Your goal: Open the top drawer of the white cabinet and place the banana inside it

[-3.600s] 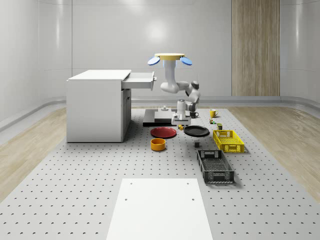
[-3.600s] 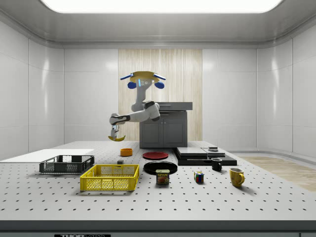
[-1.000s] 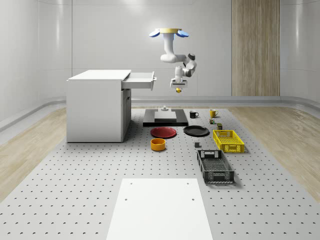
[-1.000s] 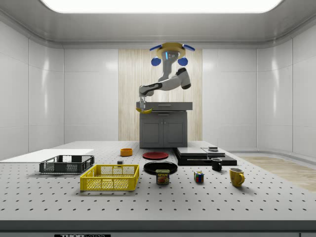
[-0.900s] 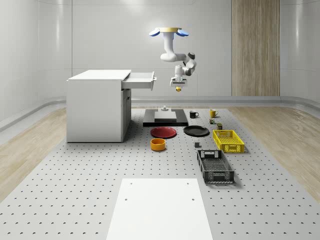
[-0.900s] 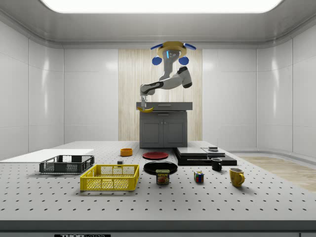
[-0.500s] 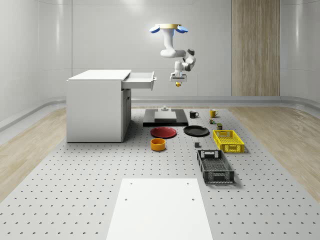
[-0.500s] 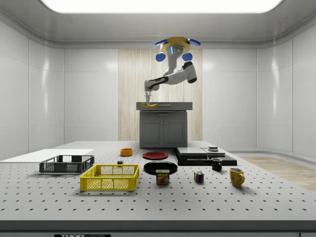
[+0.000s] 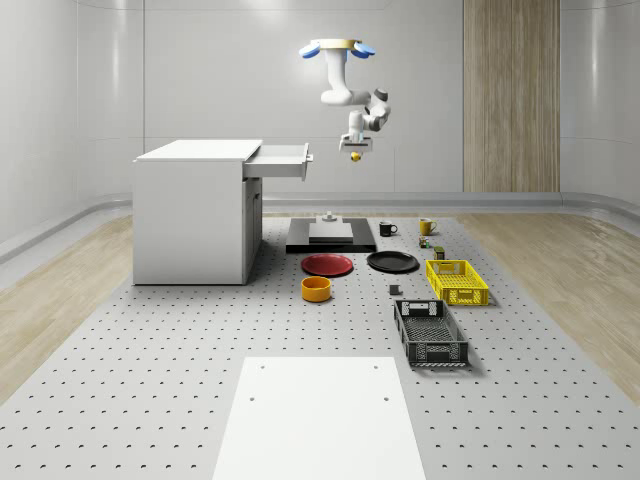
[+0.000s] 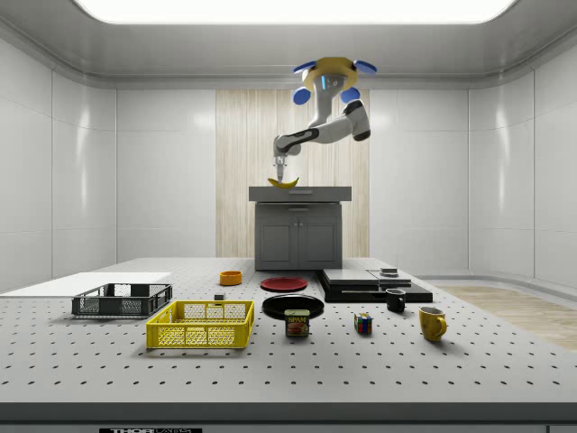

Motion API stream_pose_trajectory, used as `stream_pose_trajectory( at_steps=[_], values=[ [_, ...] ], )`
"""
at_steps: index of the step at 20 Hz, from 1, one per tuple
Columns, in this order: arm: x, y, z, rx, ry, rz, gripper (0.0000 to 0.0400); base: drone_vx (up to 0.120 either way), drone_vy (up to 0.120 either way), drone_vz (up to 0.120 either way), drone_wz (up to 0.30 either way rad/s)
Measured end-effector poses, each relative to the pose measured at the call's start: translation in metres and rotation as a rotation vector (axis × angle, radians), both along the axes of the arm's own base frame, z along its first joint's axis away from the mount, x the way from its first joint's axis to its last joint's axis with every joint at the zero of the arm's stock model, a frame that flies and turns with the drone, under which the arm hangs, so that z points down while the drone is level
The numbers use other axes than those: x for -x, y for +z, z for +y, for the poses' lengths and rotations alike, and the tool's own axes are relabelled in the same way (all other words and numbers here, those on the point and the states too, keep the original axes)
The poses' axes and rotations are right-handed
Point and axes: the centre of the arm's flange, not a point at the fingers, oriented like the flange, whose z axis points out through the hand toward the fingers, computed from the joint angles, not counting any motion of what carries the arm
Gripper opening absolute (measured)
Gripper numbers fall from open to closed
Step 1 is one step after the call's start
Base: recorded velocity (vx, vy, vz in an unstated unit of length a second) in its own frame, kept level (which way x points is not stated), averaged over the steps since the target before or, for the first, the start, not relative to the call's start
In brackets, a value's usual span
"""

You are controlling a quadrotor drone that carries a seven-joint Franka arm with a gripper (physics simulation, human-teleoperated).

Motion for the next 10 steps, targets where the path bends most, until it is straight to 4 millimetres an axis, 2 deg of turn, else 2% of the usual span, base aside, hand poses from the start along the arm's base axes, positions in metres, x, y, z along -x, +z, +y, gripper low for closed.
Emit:
stream_pose_trajectory(
  at_steps=[4, 7, 8, 10],
  values=[
    [0.0, 0.0, 0.0, 0.0, 0.0, 0.0, 0.0192, -0.12, 0.0, 0.12, 0.0],
    [0.0, 0.0, 0.0, 0.0, 0.0, 0.0, 0.0192, 0.0, -0.013, 0.12, 0.0],
    [0.0, 0.0, 0.0, 0.0, 0.0, 0.0, 0.0192, 0.0, -0.12, 0.12, 0.0],
    [0.0, 0.0, 0.0, 0.0, 0.0, 0.0, 0.0192, 0.0, -0.12, 0.0, 0.0]
  ],
)
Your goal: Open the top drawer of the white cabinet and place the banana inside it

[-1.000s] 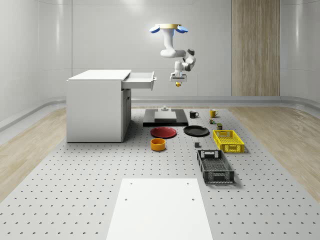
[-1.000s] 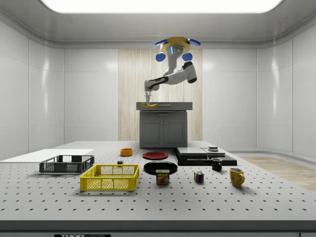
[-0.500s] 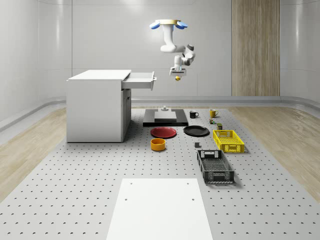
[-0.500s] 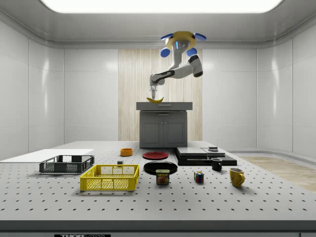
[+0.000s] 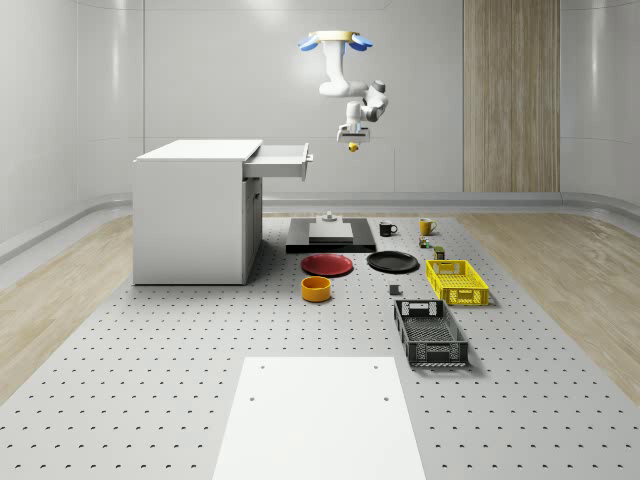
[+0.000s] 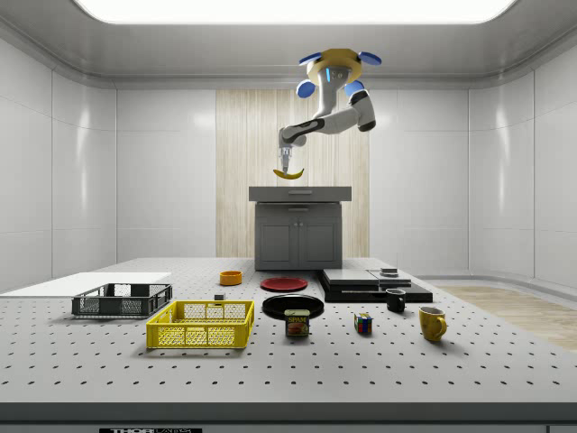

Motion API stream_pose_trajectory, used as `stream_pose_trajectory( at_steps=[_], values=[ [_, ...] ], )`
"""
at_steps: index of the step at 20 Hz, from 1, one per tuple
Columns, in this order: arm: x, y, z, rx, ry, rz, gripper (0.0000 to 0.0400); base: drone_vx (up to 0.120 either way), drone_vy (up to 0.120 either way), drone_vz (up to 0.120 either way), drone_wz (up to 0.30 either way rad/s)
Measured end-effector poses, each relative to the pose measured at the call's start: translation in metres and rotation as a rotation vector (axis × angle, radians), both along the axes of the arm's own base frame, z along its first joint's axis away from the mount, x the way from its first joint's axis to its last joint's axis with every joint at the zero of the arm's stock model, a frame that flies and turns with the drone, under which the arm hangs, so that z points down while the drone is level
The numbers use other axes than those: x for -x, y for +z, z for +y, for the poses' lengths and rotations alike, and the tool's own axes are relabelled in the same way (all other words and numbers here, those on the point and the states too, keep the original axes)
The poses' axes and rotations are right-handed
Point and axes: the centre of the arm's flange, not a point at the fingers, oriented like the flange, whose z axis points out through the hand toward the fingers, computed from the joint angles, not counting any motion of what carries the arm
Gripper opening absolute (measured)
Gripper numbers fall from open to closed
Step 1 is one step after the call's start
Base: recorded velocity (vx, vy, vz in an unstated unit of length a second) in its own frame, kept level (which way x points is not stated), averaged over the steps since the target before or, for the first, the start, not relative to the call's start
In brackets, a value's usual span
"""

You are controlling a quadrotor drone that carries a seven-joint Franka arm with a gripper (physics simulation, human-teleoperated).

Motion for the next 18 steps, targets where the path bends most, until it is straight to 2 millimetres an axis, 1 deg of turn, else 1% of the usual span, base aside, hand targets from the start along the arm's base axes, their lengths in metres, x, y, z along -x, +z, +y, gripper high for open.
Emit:
stream_pose_trajectory(
  at_steps=[8, 14, 18],
  values=[
    [0.0, 0.0, 0.0, 0.0, 0.0, 0.0, 0.0192, 0.0, -0.12, 0.0, 0.0],
    [0.0, 0.0, 0.0, 0.0, 0.0, 0.0, 0.0192, 0.0, -0.12, 0.12, 0.0],
    [0.0, 0.0, 0.0, 0.0, 0.0, 0.0, 0.0192, 0.0, -0.12, 0.0, 0.0]
  ],
)
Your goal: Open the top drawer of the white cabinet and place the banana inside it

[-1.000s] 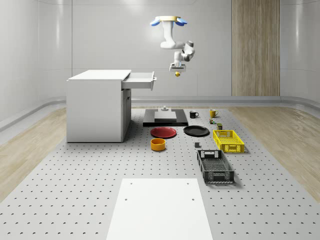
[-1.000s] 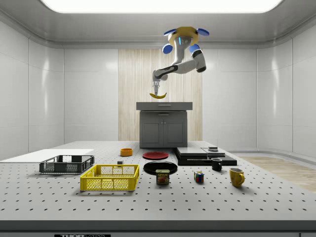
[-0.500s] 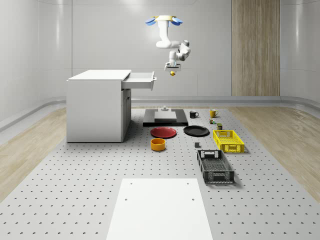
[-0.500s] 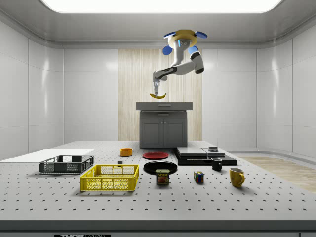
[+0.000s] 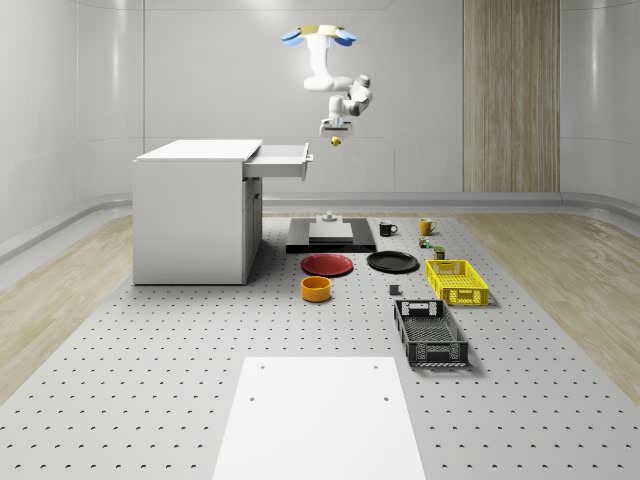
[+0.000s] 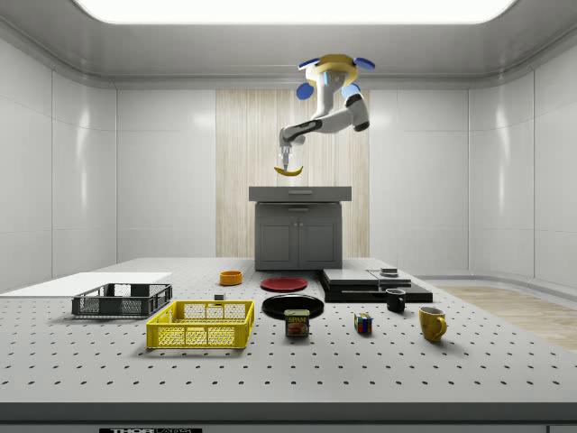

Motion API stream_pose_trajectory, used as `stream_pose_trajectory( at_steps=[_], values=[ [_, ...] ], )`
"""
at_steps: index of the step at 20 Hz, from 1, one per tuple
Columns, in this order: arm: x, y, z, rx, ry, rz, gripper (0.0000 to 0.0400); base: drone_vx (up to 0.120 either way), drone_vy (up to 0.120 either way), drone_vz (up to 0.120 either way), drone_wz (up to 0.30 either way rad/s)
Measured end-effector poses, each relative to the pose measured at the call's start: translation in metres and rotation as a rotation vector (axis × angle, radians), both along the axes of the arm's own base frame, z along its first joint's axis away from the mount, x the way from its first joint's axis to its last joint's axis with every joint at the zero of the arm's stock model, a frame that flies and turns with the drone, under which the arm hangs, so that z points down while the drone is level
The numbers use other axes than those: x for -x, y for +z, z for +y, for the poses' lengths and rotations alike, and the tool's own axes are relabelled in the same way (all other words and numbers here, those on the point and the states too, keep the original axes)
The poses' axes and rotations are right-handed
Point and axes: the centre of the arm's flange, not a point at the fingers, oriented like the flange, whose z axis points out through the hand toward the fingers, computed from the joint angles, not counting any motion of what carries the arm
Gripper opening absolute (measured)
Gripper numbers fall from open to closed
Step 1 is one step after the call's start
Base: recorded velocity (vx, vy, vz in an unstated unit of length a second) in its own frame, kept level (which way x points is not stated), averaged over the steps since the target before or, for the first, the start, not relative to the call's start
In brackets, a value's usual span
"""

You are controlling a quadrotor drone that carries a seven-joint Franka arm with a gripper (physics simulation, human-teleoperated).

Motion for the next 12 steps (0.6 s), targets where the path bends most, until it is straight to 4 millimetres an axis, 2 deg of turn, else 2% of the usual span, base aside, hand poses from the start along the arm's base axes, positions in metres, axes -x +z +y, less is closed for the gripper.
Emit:
stream_pose_trajectory(
  at_steps=[12],
  values=[
    [0.0, 0.0, 0.0, 0.0, 0.0, 0.0, 0.0192, 0.0, -0.12, 0.0, 0.0]
  ],
)
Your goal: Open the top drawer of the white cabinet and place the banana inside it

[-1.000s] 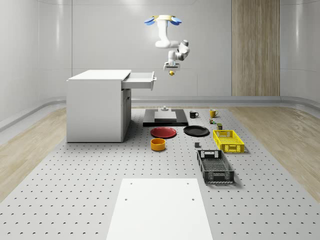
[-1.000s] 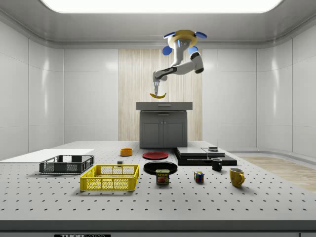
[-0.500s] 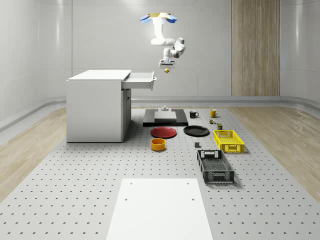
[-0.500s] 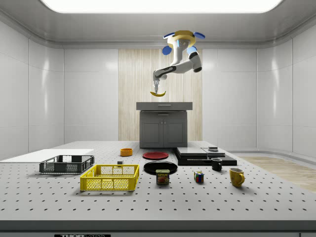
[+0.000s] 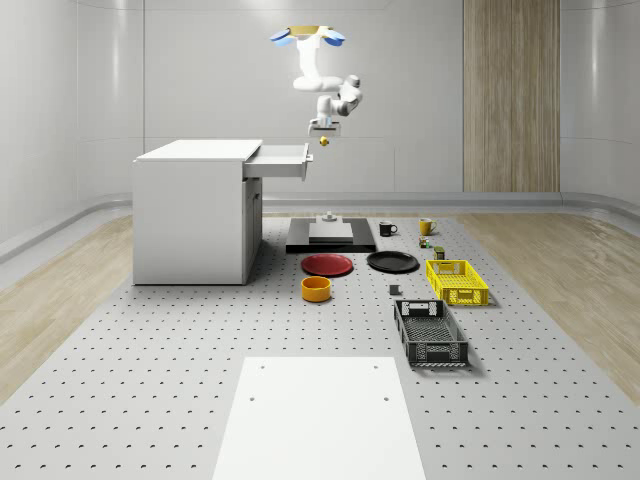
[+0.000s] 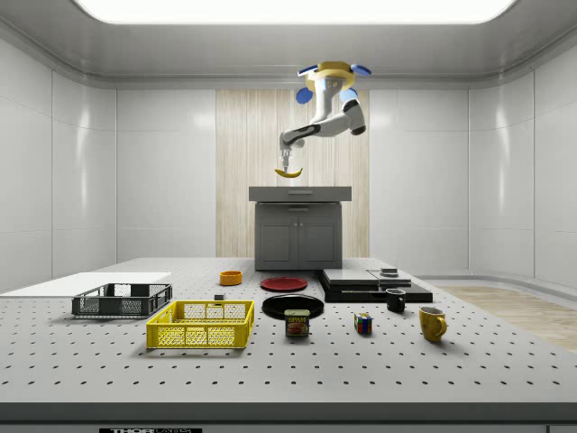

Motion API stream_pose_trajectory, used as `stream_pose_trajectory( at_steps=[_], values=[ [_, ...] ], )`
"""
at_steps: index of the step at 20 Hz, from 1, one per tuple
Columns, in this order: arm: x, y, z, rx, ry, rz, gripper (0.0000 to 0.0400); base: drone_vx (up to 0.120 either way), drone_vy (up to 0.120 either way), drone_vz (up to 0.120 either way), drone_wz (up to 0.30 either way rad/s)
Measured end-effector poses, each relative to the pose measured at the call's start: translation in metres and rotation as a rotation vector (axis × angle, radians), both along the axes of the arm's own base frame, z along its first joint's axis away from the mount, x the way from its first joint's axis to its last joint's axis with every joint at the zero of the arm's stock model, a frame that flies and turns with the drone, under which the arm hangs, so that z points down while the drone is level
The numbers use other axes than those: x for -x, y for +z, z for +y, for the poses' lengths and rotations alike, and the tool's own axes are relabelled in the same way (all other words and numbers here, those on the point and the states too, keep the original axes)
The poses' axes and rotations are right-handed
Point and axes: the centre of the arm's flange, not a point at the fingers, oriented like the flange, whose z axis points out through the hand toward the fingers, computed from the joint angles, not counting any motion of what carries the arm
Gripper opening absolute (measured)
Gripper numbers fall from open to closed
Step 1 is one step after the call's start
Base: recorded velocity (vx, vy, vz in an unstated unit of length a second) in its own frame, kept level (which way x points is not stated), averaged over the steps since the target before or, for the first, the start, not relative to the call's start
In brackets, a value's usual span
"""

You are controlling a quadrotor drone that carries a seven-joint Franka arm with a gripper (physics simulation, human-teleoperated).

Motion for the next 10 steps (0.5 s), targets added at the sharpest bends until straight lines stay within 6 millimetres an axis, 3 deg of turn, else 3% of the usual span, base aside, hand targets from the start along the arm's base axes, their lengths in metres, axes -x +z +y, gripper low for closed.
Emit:
stream_pose_trajectory(
  at_steps=[10],
  values=[
    [0.0, 0.0, 0.0, 0.0, 0.0, 0.0, 0.0192, 0.0, -0.12, 0.0, 0.0]
  ],
)
